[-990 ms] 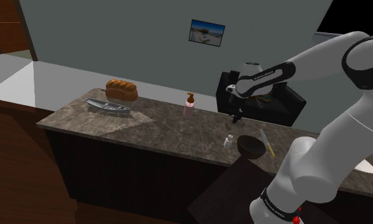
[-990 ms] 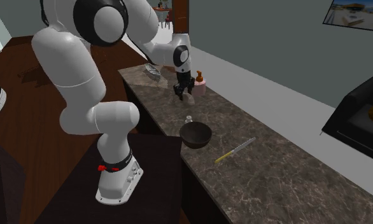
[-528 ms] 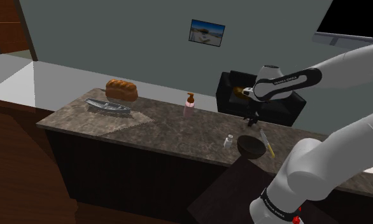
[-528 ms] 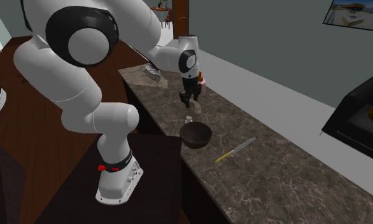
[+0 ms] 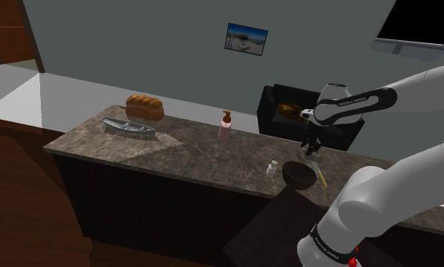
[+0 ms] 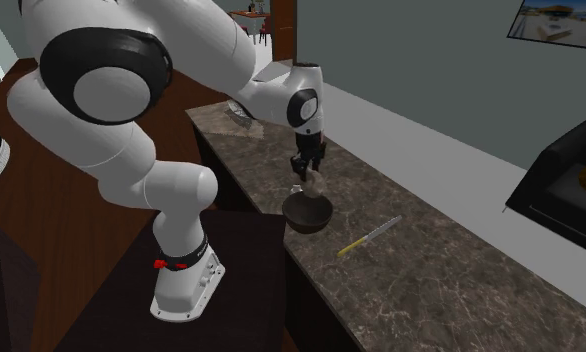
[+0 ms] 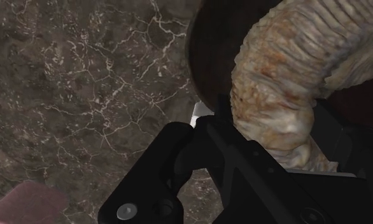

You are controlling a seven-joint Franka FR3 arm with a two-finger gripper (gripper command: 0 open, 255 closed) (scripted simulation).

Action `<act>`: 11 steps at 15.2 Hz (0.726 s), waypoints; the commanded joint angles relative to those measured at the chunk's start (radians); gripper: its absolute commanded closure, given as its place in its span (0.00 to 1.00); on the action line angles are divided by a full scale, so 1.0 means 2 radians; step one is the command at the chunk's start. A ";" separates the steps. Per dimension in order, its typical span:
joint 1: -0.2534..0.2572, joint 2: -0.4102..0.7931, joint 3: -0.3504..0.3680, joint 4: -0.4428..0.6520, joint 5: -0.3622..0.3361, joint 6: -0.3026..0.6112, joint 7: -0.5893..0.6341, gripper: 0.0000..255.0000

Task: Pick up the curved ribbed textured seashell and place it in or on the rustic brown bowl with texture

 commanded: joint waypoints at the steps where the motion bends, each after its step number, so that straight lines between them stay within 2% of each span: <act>1: 0.004 0.012 -0.010 -0.007 -0.001 0.019 -0.001 1.00; 11: 0.045 0.091 -0.069 -0.031 0.024 0.119 -0.022 1.00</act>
